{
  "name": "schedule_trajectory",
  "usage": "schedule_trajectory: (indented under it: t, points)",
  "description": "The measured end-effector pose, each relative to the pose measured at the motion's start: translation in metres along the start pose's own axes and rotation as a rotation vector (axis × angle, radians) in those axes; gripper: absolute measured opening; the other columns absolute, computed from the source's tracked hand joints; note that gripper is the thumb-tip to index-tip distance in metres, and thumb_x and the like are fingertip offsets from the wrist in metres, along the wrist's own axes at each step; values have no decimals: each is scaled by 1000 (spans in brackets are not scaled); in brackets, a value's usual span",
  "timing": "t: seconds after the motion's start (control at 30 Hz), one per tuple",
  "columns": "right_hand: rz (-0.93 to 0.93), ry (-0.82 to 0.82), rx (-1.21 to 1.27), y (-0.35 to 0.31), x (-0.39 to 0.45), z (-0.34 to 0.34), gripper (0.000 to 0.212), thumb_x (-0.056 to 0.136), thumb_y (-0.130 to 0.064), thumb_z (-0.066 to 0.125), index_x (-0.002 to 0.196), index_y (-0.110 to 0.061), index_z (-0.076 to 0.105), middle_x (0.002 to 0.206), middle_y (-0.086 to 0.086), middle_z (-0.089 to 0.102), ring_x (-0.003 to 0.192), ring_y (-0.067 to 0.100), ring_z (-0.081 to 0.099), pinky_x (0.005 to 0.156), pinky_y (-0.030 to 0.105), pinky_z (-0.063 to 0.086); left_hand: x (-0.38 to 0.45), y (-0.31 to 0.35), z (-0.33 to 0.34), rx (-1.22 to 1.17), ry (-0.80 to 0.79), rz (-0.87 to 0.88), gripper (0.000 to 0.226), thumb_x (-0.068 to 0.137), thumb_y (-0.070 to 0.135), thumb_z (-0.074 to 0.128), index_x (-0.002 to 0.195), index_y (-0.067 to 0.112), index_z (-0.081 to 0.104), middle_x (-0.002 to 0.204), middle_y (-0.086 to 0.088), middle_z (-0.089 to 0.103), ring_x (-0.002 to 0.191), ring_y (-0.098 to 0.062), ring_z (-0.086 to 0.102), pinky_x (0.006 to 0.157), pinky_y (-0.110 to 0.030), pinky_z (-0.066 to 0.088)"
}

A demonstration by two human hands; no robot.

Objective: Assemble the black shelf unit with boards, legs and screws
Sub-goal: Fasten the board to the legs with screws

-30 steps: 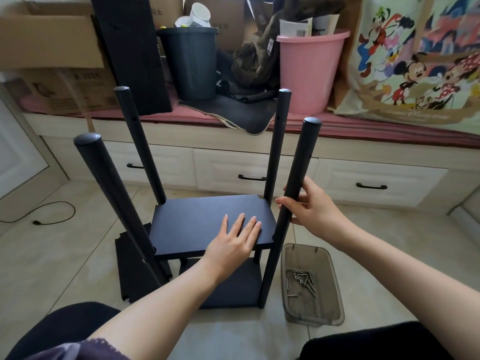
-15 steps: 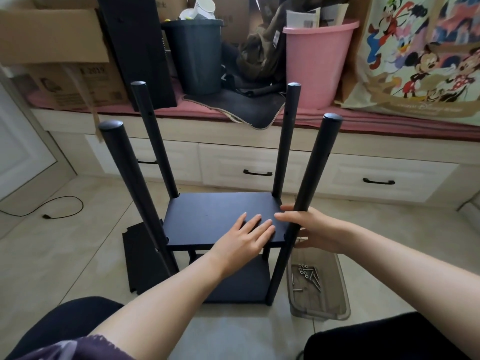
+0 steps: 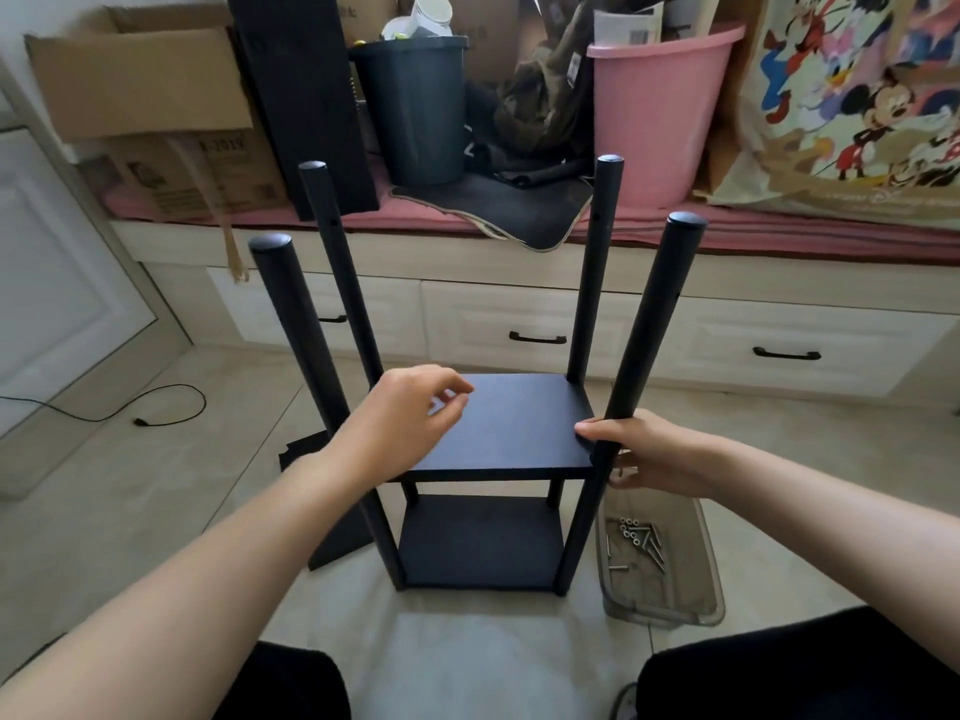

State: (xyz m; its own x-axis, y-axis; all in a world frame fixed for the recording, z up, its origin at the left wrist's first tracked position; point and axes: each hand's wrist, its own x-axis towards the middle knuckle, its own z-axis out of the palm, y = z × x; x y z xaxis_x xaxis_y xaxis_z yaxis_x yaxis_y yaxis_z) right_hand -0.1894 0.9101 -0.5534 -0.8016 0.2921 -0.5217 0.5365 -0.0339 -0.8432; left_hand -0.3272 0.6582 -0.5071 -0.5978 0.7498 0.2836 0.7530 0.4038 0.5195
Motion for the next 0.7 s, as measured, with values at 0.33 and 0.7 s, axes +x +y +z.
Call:
schedule_trajectory:
  t: [0.33,0.7]
  points:
    - [9,25,-19,-3,-5,1,17,90,-30,70,82,-18,61,77,0,58,79,20,57,74,39,48,-49,-78,-59,-200,-880,-677,21,100,21,62,120,21,68,107,6,77,100,-12,74,85,-31,60]
    - [20,49,-65,0,-1,2,15,91,-33,67,90,-18,63,90,2,60,87,20,58,67,36,48,-8,-126,-40,-387,-243,-693,27,102,34,58,127,25,52,121,2,63,119,-25,62,95,-42,55]
